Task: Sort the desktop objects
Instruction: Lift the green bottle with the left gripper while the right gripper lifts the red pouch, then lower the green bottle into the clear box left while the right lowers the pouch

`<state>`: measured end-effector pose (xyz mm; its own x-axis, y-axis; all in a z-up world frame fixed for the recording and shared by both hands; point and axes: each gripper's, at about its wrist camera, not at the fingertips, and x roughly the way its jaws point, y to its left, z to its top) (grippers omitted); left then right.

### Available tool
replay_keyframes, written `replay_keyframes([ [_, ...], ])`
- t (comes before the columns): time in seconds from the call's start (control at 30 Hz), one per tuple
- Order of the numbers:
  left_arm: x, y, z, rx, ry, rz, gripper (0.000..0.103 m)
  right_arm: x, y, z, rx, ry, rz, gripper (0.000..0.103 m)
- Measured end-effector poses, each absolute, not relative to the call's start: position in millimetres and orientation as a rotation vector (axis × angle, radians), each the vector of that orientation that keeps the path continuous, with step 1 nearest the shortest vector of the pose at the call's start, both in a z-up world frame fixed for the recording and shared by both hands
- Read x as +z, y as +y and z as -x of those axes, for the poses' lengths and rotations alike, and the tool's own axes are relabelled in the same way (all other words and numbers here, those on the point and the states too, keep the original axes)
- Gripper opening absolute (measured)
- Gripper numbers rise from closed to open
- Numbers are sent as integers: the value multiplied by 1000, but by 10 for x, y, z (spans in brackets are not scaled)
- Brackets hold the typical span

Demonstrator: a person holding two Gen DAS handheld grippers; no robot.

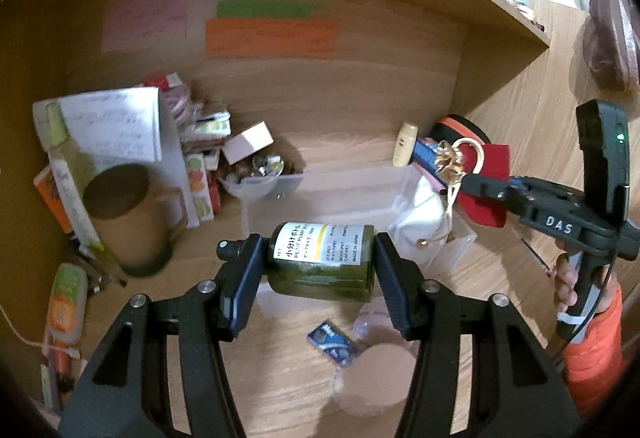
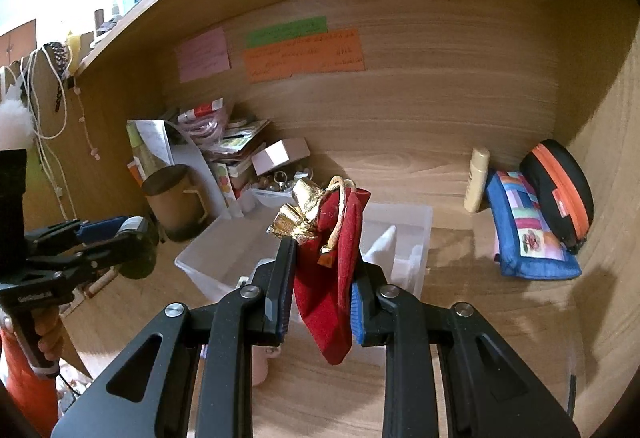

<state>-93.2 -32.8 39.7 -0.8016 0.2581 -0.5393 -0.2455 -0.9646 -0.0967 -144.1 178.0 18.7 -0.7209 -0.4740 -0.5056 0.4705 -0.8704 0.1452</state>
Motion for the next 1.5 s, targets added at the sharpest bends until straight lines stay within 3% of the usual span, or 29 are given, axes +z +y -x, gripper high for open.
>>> replay_keyframes([
  [0.77, 306, -32, 1700, 2734, 33, 901, 55, 120, 1576, 1999, -2468, -14, -759, 21],
  [1.5, -118, 25, 2305, 2760, 64, 1074, 55, -245, 1540, 2372, -2428, -9, -899, 23],
])
